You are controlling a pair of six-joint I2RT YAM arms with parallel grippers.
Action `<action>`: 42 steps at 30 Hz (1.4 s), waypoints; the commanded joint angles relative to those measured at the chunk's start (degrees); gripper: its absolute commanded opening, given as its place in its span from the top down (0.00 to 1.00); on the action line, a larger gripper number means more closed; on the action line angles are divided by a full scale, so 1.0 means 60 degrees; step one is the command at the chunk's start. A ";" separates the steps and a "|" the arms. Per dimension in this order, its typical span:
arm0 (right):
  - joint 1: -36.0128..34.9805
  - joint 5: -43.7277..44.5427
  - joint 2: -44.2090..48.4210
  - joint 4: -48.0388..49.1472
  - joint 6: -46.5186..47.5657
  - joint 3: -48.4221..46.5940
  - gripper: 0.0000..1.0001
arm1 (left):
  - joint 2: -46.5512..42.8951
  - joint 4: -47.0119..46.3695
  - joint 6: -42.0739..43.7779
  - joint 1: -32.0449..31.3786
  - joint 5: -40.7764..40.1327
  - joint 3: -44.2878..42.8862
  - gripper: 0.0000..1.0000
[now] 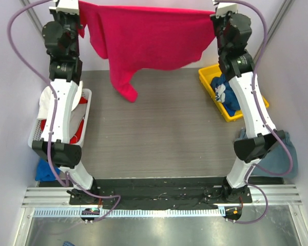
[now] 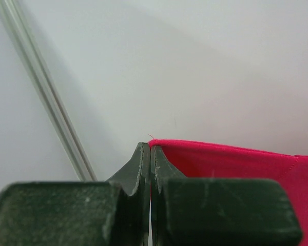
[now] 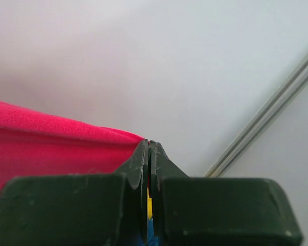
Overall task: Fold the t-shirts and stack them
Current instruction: Flatten the tshirt out
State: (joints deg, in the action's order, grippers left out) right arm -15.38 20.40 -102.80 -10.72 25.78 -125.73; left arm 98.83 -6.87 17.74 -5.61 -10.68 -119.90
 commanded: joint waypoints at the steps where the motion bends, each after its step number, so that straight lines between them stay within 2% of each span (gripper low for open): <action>1: 0.0161 0.0511 0.1340 0.0498 0.0084 0.0605 0.99 | -0.1293 -0.0423 0.0032 0.0187 -0.0199 0.0249 1.00; 5: 0.0175 0.0276 0.2791 0.0017 -0.0369 0.2553 0.99 | -0.2508 0.0017 0.0164 0.0202 0.0080 0.2195 1.00; 6: 0.0175 0.0247 0.3272 -0.0145 -0.0472 0.3238 0.99 | -0.3033 0.0105 0.0164 0.0173 0.0138 0.3084 1.00; 12: 0.0175 -0.0324 0.4740 -0.0937 -0.1247 0.6330 0.99 | -0.4472 0.1116 -0.0042 0.0158 0.0621 0.6337 1.00; 17: 0.0161 -0.1273 0.5370 -0.1960 -0.1981 0.7726 0.99 | -0.5542 0.2374 0.0076 0.0114 0.1047 0.8435 1.00; 23: 0.0160 -0.2023 0.5911 -0.3192 -0.2348 0.8664 0.99 | -0.6727 0.4454 0.0968 0.0100 0.1968 0.9522 1.00; 27: 0.0160 -0.2141 0.6016 -0.3530 -0.2407 0.9075 0.99 | -0.7037 0.5247 0.1394 0.0114 0.2263 0.9685 1.00; 30: 0.0160 -0.1705 0.5594 -0.3195 -0.2217 0.8857 0.99 | -0.6644 0.4299 0.1482 0.0129 0.1476 0.9729 1.00; 31: 0.0175 -0.1571 0.5374 -0.2759 -0.2072 0.8725 0.99 | -0.6337 0.3382 0.1482 0.0129 0.1298 0.9656 1.00; 33: 0.0161 -0.1132 0.4484 -0.2230 -0.1749 0.8082 0.99 | -0.5156 0.2366 0.1074 0.0158 0.0697 0.9058 1.00; 35: 0.0189 -0.0677 0.3822 -0.1366 -0.1413 0.7119 0.99 | -0.4259 0.0946 0.0316 0.0158 -0.0032 0.7920 1.00; 36: 0.0175 -0.0531 0.3558 -0.1029 -0.1266 0.6750 0.99 | -0.3326 0.0085 0.0122 0.0173 -0.0254 0.7463 1.00; 39: 0.0262 0.0085 0.2357 -0.0090 -0.0783 0.4833 0.99 | -0.1756 -0.0916 -0.0303 0.0202 -0.0927 0.5311 1.00; 40: 0.0292 0.0144 0.1875 0.0028 -0.0709 0.4276 0.99 | -0.1416 -0.1065 -0.0305 0.0202 -0.1003 0.4174 1.00; 42: 0.0380 0.0392 0.1418 0.0160 -0.0403 0.2650 0.99 | -0.0902 -0.1270 -0.0145 0.0202 -0.1179 0.2982 1.00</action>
State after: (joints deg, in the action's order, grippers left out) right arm -14.74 15.55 -92.18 -20.16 18.26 -94.91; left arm 91.37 1.43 18.46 -5.43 -9.87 -87.07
